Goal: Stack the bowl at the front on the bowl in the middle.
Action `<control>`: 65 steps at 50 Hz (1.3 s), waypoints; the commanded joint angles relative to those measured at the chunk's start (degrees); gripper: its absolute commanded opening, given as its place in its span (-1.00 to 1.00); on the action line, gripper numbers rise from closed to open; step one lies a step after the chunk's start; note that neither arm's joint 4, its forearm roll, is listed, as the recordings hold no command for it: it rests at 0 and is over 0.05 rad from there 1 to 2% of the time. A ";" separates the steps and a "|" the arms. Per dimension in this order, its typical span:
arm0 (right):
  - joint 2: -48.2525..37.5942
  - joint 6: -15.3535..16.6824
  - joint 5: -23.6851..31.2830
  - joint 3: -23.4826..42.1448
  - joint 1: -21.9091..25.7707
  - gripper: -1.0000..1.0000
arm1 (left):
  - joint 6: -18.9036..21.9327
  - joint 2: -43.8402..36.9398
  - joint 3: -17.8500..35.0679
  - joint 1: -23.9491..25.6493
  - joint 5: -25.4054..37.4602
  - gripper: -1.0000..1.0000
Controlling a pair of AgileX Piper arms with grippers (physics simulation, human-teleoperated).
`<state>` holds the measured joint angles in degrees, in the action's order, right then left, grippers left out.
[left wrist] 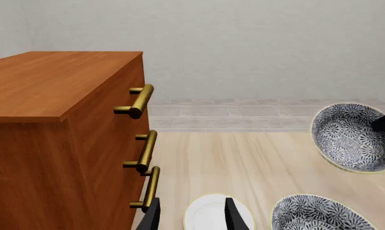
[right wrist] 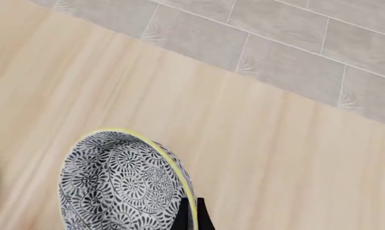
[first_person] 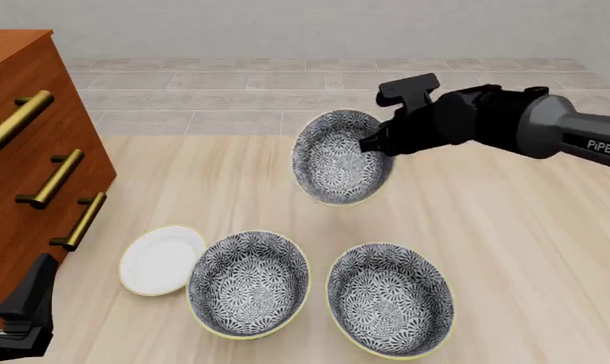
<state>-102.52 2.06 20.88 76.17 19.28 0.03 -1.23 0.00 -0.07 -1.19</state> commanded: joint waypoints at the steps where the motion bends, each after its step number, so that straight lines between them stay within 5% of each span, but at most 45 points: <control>1: 3.01 0.50 2.83 1.90 -0.15 -1.00 | 0.01 0.17 0.07 0.06 0.25 1.00; 65: 18.42 -4.36 6.35 -6.64 12.99 -1.00 | 0.01 0.15 0.07 0.06 0.24 1.00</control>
<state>-86.13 -1.35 27.11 70.64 30.01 0.03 -1.23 0.00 -0.07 -1.19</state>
